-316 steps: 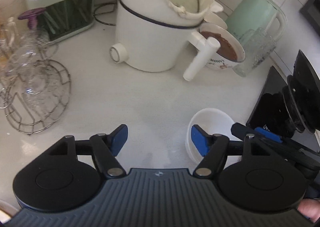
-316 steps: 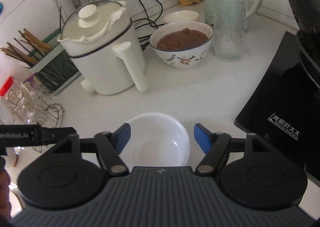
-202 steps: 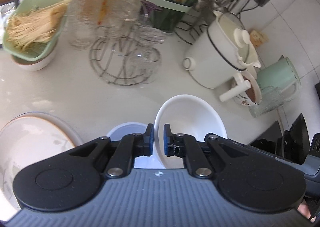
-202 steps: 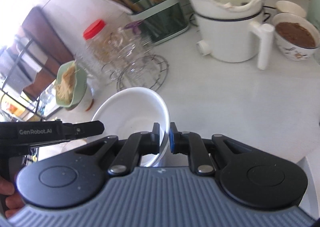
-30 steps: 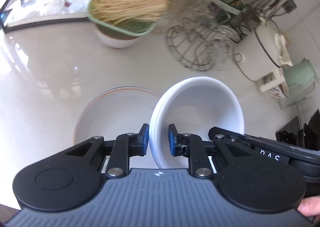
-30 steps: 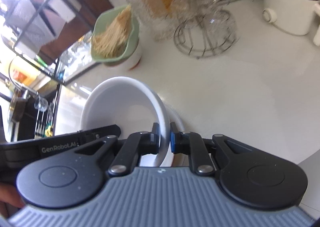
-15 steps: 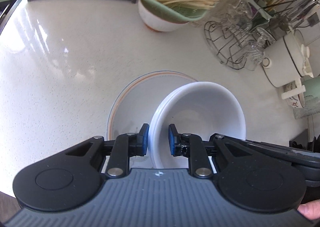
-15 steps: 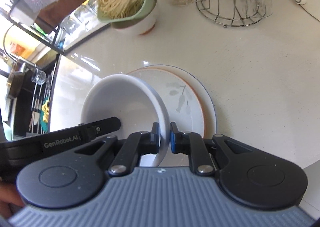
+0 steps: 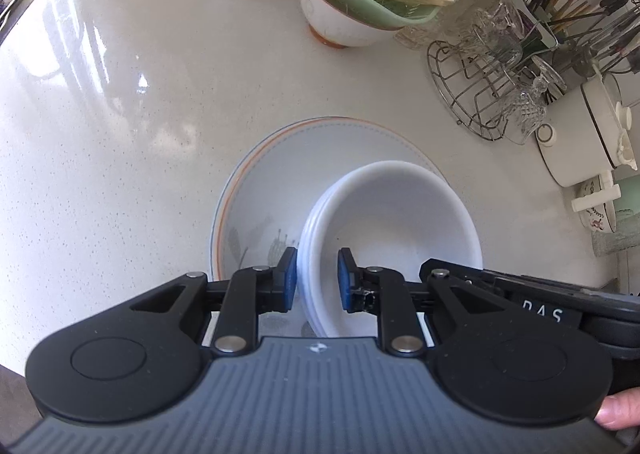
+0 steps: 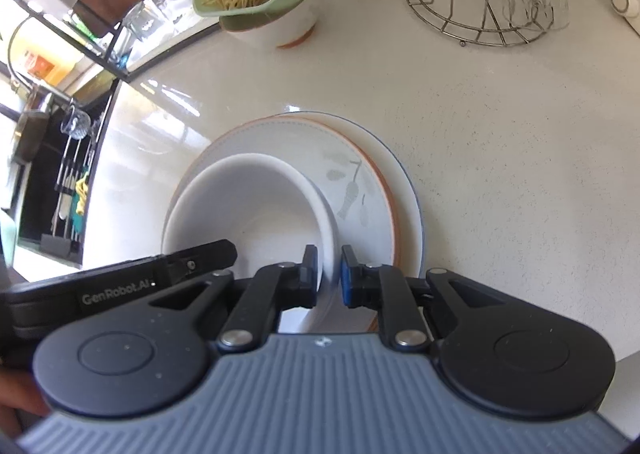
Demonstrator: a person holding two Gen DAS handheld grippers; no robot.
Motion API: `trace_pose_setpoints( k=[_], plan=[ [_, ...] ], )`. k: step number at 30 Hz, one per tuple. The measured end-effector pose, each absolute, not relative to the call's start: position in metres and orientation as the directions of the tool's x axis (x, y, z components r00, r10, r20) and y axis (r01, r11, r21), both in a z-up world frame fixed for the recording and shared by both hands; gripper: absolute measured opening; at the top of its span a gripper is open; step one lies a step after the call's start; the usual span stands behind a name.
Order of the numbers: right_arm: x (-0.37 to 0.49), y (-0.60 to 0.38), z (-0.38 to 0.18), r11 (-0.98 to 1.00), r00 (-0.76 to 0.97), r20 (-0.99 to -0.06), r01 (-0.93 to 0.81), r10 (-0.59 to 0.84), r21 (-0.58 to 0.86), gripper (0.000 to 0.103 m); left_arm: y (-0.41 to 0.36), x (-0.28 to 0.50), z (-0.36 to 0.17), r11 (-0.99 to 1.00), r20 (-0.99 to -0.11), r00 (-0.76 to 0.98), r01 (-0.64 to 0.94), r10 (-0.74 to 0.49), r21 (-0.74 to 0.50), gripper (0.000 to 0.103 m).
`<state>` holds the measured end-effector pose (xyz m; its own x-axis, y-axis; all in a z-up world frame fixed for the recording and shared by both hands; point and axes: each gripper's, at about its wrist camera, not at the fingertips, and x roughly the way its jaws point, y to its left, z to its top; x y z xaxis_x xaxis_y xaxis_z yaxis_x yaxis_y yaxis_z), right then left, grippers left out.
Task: Organize plates and bowls
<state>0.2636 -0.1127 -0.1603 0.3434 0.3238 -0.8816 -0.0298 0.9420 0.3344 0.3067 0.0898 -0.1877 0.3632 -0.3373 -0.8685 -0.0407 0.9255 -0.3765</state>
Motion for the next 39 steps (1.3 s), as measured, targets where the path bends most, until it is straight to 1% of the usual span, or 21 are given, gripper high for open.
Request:
trace_pose_setpoints(
  k=[1,2,3,4,5,6,8,12,15,18,25,30,32,33,34,35,37,39],
  plan=[
    [0.263,-0.112,-0.16,0.941,0.347,-0.879,-0.041,0.328,0.335,0.018,0.09,0.306,-0.187,0.927,-0.869,0.37,-0.05,-0.328,-0.371,0.025],
    [0.263,-0.112,-0.159,0.94,0.348,-0.876,-0.051,0.334,0.338,0.02,0.091,0.304,-0.185,0.929,-0.87,0.379,-0.067,-0.315,-0.365,0.028],
    [0.263,-0.112,-0.158,0.937,0.347,-0.872,-0.064,0.344,0.344,0.027,0.092,0.303,-0.183,0.927,-0.868,0.387,-0.075,-0.312,-0.367,0.031],
    [0.263,-0.112,-0.156,0.932,0.347,-0.867,-0.078,0.359,0.355,0.034,0.093,0.302,-0.18,0.926,-0.863,0.396,-0.074,-0.312,-0.369,0.038],
    [0.262,-0.112,-0.152,0.928,0.355,-0.859,-0.089,0.369,0.362,0.038,0.094,0.301,-0.176,0.929,-0.86,0.41,-0.072,-0.305,-0.363,0.044],
    [0.261,-0.112,-0.149,0.925,0.366,-0.851,-0.101,0.376,0.365,0.041,0.094,0.299,-0.171,0.933,-0.856,0.426,-0.07,-0.293,-0.353,0.045],
    [0.26,-0.111,-0.142,0.926,0.382,-0.845,-0.126,0.375,0.355,0.041,0.096,0.296,-0.161,0.938,-0.849,0.451,-0.064,-0.277,-0.34,0.047],
    [0.257,-0.113,-0.125,0.927,0.421,-0.827,-0.138,0.374,0.349,0.041,0.101,0.287,-0.138,0.939,-0.828,0.496,-0.068,-0.261,-0.337,0.048],
    [0.253,-0.118,-0.106,0.921,0.452,-0.804,-0.147,0.386,0.36,0.041,0.101,0.276,-0.116,0.942,-0.811,0.53,-0.062,-0.248,-0.329,0.048],
    [0.244,-0.12,-0.086,0.915,0.481,-0.78,-0.176,0.401,0.362,0.041,0.098,0.264,-0.093,0.948,-0.802,0.544,-0.035,-0.247,-0.315,0.05],
    [0.213,-0.125,-0.039,0.908,0.552,-0.721,-0.237,0.419,0.346,0.041,0.098,0.213,-0.035,0.967,-0.755,0.631,-0.027,-0.179,-0.252,0.051],
    [0.183,-0.132,-0.013,0.897,0.6,-0.667,-0.279,0.441,0.343,0.041,0.098,0.173,0.003,0.977,-0.704,0.697,-0.023,-0.138,-0.214,0.062],
    [0.17,-0.134,-0.005,0.893,0.615,-0.649,-0.296,0.449,0.338,0.041,0.098,0.157,0.014,0.978,-0.69,0.713,-0.028,-0.124,-0.205,0.072],
    [0.163,-0.135,-0.001,0.894,0.625,-0.64,-0.301,0.447,0.331,0.049,0.098,0.149,0.018,0.979,-0.682,0.722,-0.032,-0.118,-0.203,0.077],
    [0.156,-0.137,0.003,0.895,0.638,-0.628,-0.304,0.445,0.325,0.059,0.098,0.14,0.022,0.979,-0.675,0.729,-0.035,-0.112,-0.201,0.081],
    [0.149,-0.138,0.007,0.897,0.651,-0.617,-0.306,0.442,0.32,0.063,0.098,0.13,0.025,0.98,-0.669,0.736,-0.035,-0.107,-0.195,0.085],
    [0.137,-0.143,0.013,0.901,0.676,-0.596,-0.304,0.433,0.31,0.077,0.098,0.114,0.03,0.982,-0.662,0.744,-0.041,-0.091,-0.182,0.089],
    [0.123,-0.148,0.017,0.907,0.698,-0.58,-0.301,0.42,0.295,0.083,0.098,0.097,0.034,0.984,-0.654,0.753,-0.048,-0.078,-0.172,0.094]
  ],
)
